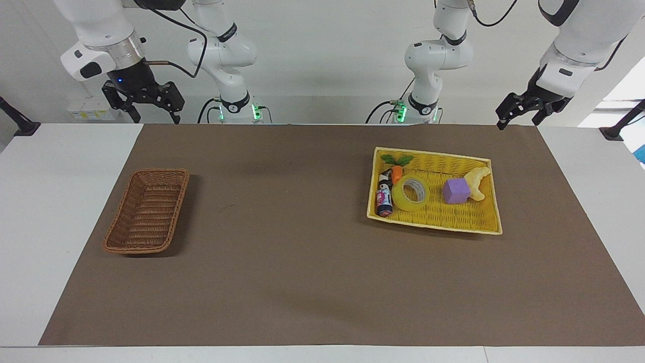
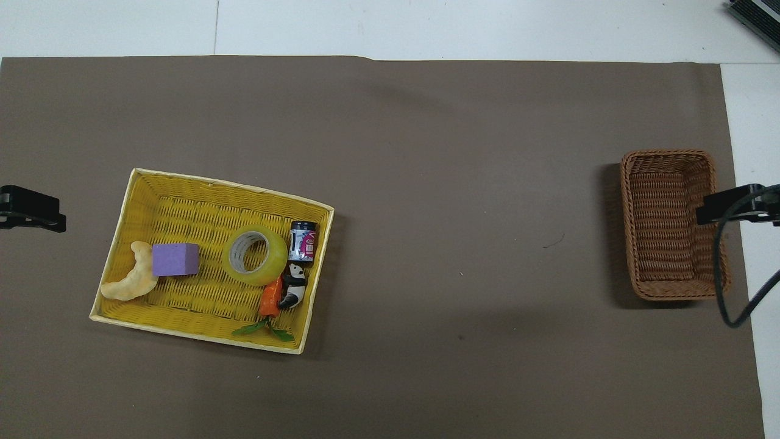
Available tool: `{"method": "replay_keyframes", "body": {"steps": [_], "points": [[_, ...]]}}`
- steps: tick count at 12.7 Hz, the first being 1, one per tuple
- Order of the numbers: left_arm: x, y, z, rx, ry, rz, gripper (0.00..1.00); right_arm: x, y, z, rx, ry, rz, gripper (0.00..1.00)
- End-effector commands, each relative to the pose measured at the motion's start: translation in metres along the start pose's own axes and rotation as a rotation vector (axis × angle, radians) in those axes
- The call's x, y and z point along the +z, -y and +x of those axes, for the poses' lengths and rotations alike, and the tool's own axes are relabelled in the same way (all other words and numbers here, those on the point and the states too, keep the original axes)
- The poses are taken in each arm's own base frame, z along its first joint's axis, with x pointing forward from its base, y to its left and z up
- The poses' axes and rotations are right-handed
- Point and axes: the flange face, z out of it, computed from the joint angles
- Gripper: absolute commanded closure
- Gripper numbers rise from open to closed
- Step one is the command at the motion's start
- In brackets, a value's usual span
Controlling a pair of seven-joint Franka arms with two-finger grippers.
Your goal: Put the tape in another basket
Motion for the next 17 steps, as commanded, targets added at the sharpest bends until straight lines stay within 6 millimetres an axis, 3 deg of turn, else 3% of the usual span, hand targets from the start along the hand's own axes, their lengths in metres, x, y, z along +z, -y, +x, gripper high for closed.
{"method": "replay_keyframes", "body": {"steps": [1,5,9,17], "points": [[-0.002,0.000,-0.007,-0.006,0.004,-0.011,0.00,-0.001,-0.003,-0.005,-0.018,0.000,0.001,0.00],[0.003,-0.001,-0.008,0.000,0.004,-0.026,0.00,-0.001,-0.003,-0.005,-0.018,0.000,0.001,0.00],[0.026,0.000,-0.010,-0.005,0.000,-0.031,0.00,-0.001,-0.004,-0.005,-0.016,0.000,0.001,0.00],[0.130,-0.005,0.007,-0.003,-0.052,-0.070,0.00,-0.001,-0.004,-0.005,-0.018,0.000,0.001,0.00]]}}
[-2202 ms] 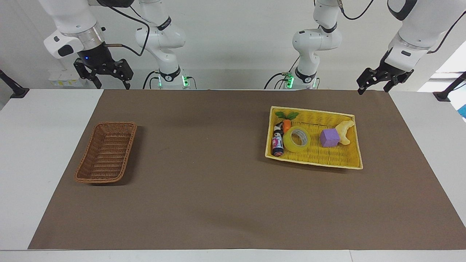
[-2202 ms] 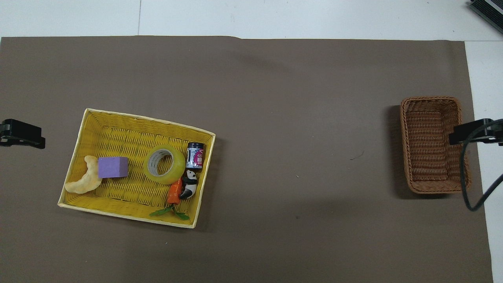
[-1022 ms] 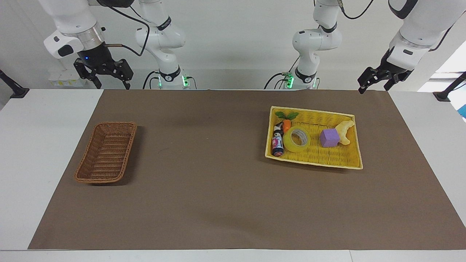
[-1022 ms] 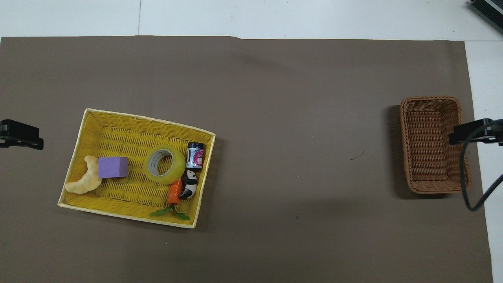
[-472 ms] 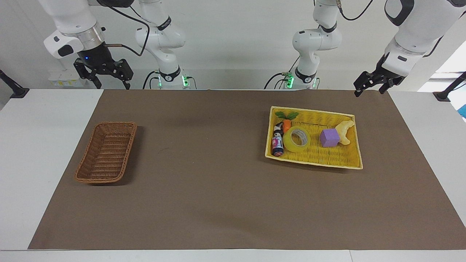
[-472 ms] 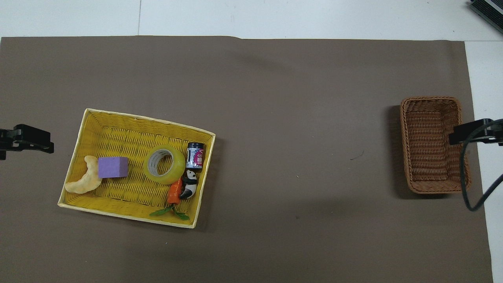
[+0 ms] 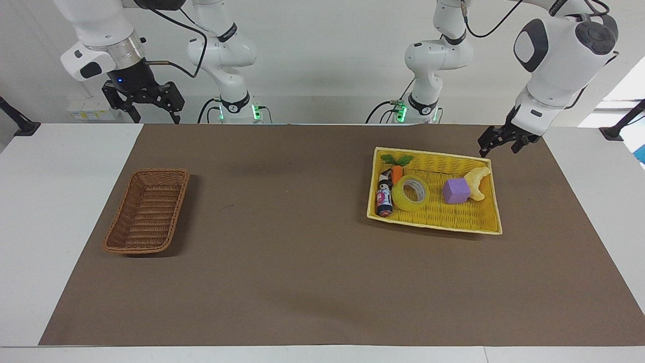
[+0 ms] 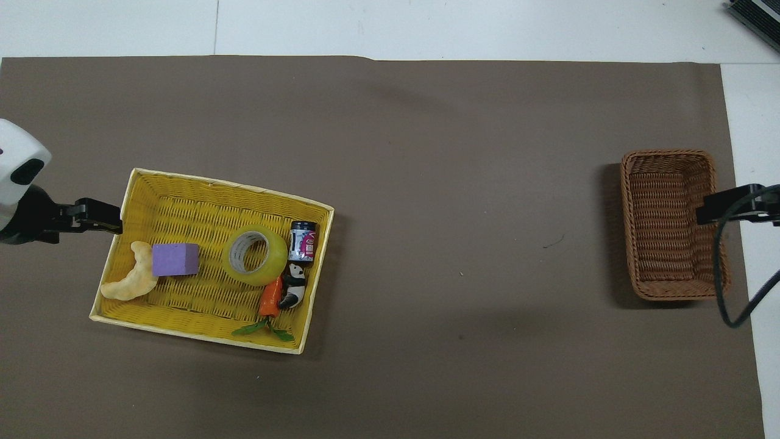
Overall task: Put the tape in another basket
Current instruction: 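Reach the left gripper into the yellow basket toward the tape roll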
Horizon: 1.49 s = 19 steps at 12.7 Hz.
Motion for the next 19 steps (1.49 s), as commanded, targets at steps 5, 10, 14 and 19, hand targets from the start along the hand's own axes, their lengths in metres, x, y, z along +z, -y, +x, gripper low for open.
{"method": "replay_keyframes", "body": {"steps": [5,10,14,19], "points": [[0.096,0.001,-0.011,-0.030,-0.038,-0.088,0.00,-0.001,-0.004,-0.005,-0.016,0.000,0.001,0.00],[0.165,-0.058,-0.034,-0.056,-0.077,-0.118,0.00,-0.001,-0.004,-0.005,-0.016,0.000,0.001,0.00],[0.182,-0.099,-0.043,-0.118,-0.076,-0.123,0.00,-0.001,-0.004,-0.005,-0.016,0.000,0.001,0.00],[0.206,-0.109,-0.062,-0.142,-0.077,-0.119,0.05,-0.001,-0.004,-0.005,-0.016,0.000,0.001,0.00]]}}
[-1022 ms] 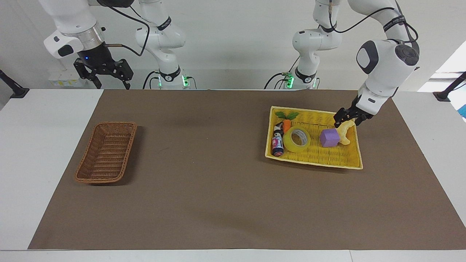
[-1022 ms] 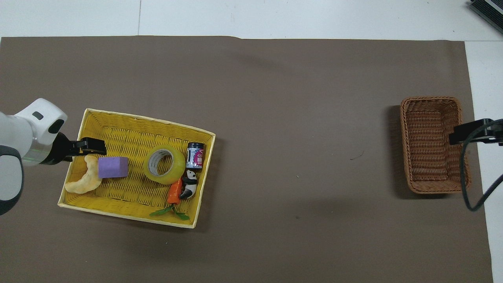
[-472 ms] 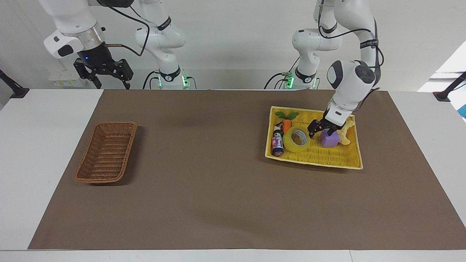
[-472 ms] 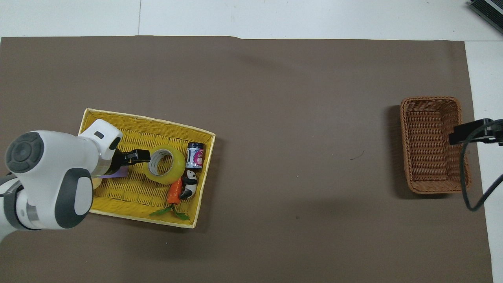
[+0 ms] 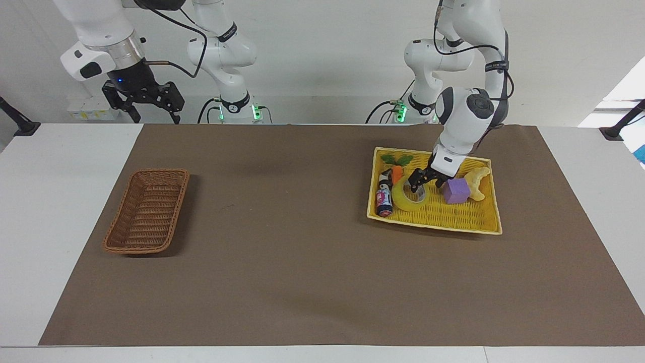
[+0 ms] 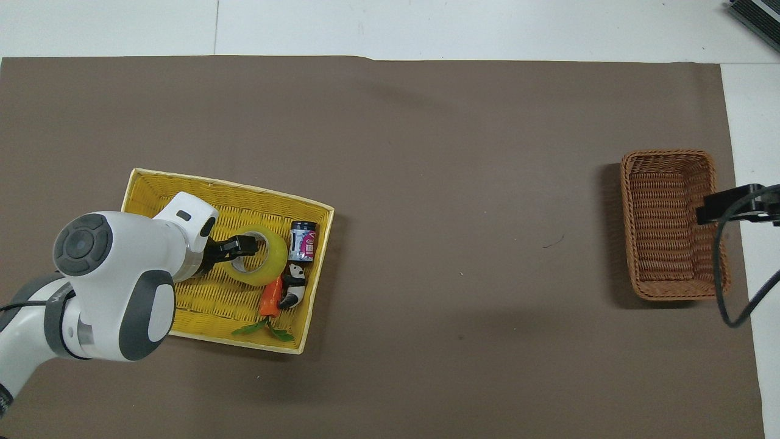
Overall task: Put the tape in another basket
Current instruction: 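Grasp the yellow tape roll with the left gripper and lift it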
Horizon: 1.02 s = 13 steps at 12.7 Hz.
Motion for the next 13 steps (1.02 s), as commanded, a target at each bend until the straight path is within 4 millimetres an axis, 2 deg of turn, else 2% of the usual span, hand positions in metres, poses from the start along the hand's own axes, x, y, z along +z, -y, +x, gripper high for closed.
{"method": "replay_keyframes", "body": {"steps": [1,2,4,6,8,10,13], "points": [[0.026,-0.001,-0.022,-0.029,-0.040,-0.012,0.15,-0.001,-0.004,-0.005,-0.018,0.000,0.001,0.00],[0.029,0.002,-0.025,-0.051,-0.054,-0.015,0.54,-0.001,-0.004,-0.005,-0.016,0.000,0.001,0.00],[0.029,0.001,-0.025,-0.048,-0.036,-0.009,1.00,-0.001,-0.004,-0.005,-0.016,0.000,0.001,0.00],[0.021,0.001,-0.020,-0.028,0.037,0.016,1.00,-0.002,-0.005,-0.005,-0.013,-0.001,0.001,0.00],[-0.010,0.002,0.002,-0.058,0.070,0.017,1.00,-0.001,-0.007,-0.004,-0.007,0.000,0.001,0.00],[-0.041,0.003,0.028,-0.090,0.024,-0.011,1.00,-0.001,-0.008,-0.003,-0.008,-0.004,-0.006,0.00],[-0.085,0.000,0.051,-0.165,-0.039,-0.046,1.00,-0.001,-0.006,-0.003,-0.006,-0.009,0.006,0.00]]}}
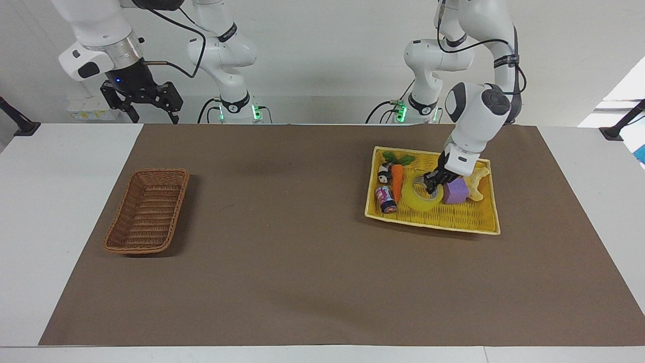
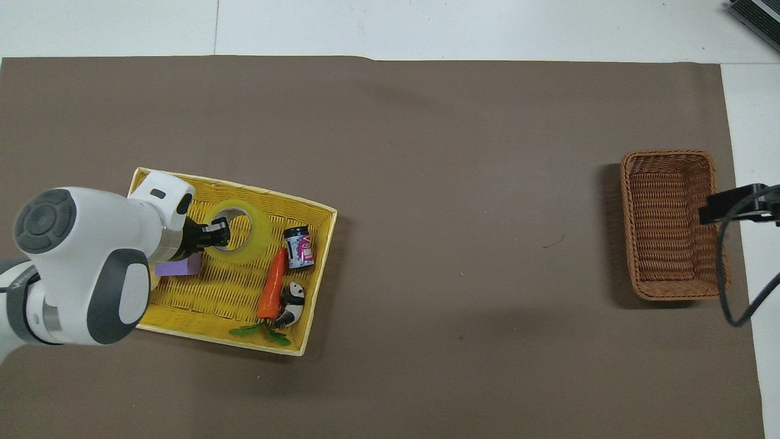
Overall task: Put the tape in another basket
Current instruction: 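Grasp the yellow tape roll with the left gripper and lift it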
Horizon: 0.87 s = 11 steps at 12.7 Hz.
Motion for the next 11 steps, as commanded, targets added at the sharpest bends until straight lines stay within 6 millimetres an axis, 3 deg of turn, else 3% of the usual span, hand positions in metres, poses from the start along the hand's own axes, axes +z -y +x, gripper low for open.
{"method": "replay_keyframes", "body": {"steps": [1,2,4,8,10,11], "points": [[-0.042,-0.012,0.014,-0.084,0.002,-0.018,1.00,-0.002,0.000,-0.003,0.006,-0.010,0.009,0.00],[-0.054,-0.021,0.017,-0.112,0.020,-0.014,1.00,-0.002,0.001,-0.003,0.057,-0.010,0.009,0.00],[-0.054,-0.040,0.016,-0.132,0.035,-0.011,1.00,-0.001,0.005,-0.004,0.074,-0.007,0.009,0.00],[-0.050,-0.106,-0.029,-0.030,0.037,-0.026,1.00,0.002,0.017,-0.006,0.042,-0.001,0.040,0.00],[-0.049,-0.143,-0.060,0.047,0.043,-0.069,1.00,0.015,0.031,0.000,-0.061,-0.024,0.041,0.00],[-0.050,-0.162,-0.076,0.065,0.044,-0.115,1.00,0.018,0.048,0.005,-0.122,-0.062,0.041,0.00]]}}
